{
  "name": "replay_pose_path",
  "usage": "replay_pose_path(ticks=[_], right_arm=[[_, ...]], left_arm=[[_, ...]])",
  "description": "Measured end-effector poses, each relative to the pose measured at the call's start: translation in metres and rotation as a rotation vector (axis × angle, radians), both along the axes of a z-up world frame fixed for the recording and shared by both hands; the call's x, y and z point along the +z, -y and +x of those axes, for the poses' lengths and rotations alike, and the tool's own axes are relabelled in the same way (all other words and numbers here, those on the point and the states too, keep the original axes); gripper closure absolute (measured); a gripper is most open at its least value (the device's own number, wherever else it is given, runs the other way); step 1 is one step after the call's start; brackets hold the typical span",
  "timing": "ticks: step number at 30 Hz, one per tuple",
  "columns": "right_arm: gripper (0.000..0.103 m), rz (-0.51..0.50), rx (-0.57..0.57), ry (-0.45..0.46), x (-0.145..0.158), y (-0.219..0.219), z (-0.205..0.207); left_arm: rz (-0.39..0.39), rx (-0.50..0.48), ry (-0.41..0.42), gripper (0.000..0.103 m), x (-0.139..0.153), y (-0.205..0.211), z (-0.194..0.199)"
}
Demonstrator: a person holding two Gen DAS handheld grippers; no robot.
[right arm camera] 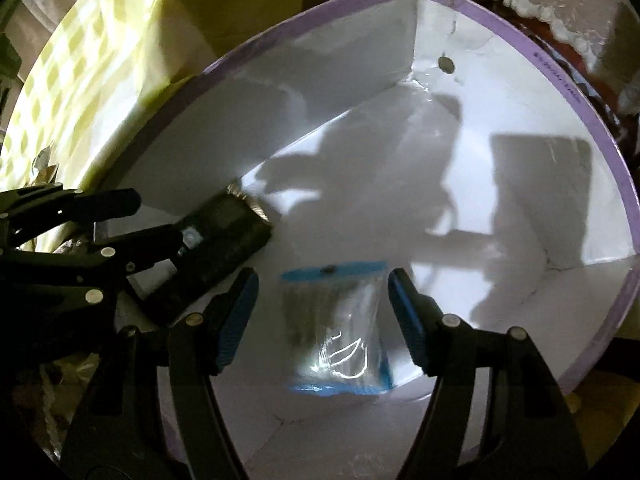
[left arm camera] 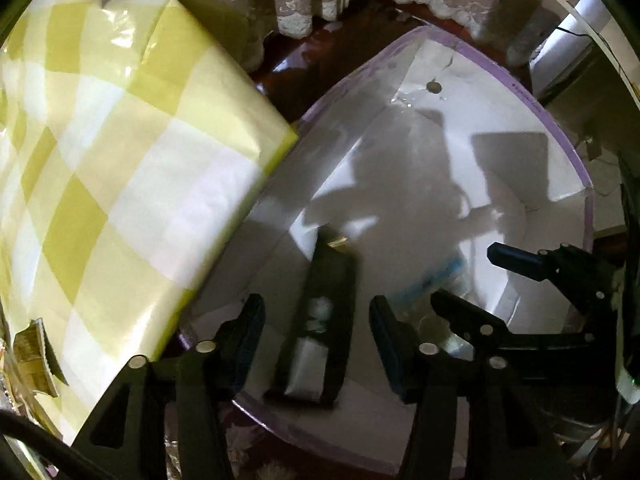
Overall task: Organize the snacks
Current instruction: 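Carry both snacks to the white bin and open both tools to drop them, then grasp the black biscuit tin with the left tool while the right tool grasps the yellow-green packet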
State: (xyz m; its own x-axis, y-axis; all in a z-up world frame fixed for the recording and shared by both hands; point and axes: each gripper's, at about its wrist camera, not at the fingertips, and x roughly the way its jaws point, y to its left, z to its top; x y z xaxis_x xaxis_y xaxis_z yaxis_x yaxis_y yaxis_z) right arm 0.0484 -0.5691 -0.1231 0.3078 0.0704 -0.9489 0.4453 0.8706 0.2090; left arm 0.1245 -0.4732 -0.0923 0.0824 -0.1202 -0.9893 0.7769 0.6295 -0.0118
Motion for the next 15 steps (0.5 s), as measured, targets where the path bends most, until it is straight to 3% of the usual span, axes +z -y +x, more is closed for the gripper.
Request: replay_pose_path(ticks=[2,7,12,15], right_arm=[[0.03,0.005,0.004,-0.002,0.0,0.002,-0.001],[0.025,-0.039,-0.003,0.051,0.022,0.003,-0.008],[0.024,-0.084,0.021,0.119,0.057,-0.01,-0.006],[0.024,-0.105,0.048,0.168,0.081,-0.025,-0.002]], left_arm=[[-0.023,0.011,0.009,0.032,0.006,-0.001,-0.001],[-0.132,0.06,0.056,0.031,0.036,-0.026,0.004],[-0.323,0.185,0.196,0.03,0.087,-0.075,0.004],[-0.385,0.254,0.269,0.03,0.109,-0.108,-0.001]])
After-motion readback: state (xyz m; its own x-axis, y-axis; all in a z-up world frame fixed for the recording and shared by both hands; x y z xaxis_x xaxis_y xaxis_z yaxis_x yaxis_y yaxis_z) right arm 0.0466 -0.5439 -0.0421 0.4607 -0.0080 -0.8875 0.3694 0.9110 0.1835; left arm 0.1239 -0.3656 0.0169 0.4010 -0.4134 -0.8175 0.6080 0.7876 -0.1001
